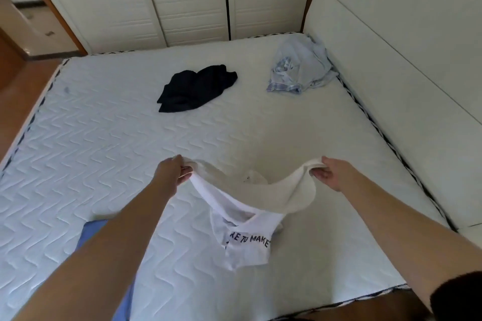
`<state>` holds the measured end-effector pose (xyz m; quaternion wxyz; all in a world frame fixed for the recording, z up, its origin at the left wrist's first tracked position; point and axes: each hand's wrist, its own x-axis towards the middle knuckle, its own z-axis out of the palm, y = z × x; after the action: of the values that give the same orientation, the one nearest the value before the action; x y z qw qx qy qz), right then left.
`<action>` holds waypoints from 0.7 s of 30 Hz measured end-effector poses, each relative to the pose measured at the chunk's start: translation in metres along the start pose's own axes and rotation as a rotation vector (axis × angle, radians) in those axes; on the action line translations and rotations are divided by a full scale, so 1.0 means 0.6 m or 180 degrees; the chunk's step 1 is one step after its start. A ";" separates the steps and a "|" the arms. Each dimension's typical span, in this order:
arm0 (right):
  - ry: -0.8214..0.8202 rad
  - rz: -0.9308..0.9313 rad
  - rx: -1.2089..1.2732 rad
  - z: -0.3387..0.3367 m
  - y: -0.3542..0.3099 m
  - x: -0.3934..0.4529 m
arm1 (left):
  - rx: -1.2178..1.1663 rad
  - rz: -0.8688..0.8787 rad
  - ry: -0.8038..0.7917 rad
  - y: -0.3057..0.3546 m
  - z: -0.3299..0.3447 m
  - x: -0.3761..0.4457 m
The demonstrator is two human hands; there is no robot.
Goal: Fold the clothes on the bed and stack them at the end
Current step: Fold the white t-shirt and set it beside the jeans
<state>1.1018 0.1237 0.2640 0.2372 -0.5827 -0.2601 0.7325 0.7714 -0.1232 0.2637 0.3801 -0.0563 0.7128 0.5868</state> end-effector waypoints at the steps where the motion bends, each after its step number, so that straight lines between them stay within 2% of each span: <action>1: -0.0070 -0.0195 -0.0001 0.029 -0.057 0.005 | -0.0053 0.0161 0.0102 0.057 0.018 0.005; 8: -0.0305 -0.1413 0.0270 0.132 -0.461 -0.003 | -0.0333 0.1255 0.0453 0.456 0.051 0.006; 11: -0.0359 -0.1722 0.0470 0.155 -0.576 -0.028 | -0.0598 0.1478 0.0609 0.600 0.053 -0.012; 13: -0.0518 -0.1875 0.0548 0.166 -0.625 -0.039 | -0.0729 0.1510 0.0526 0.667 0.058 -0.027; 17: -0.0572 -0.1882 0.0480 0.168 -0.648 -0.043 | -0.0731 0.1678 0.0263 0.701 0.071 -0.043; 21: -0.0434 -0.1561 0.0195 0.137 -0.583 0.002 | -0.0691 0.1475 0.0277 0.609 0.062 -0.016</action>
<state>1.0370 0.3793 0.5083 0.4072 -0.4441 -0.3867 0.6982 0.6035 0.0172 0.5589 0.1962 0.0429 0.6552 0.7283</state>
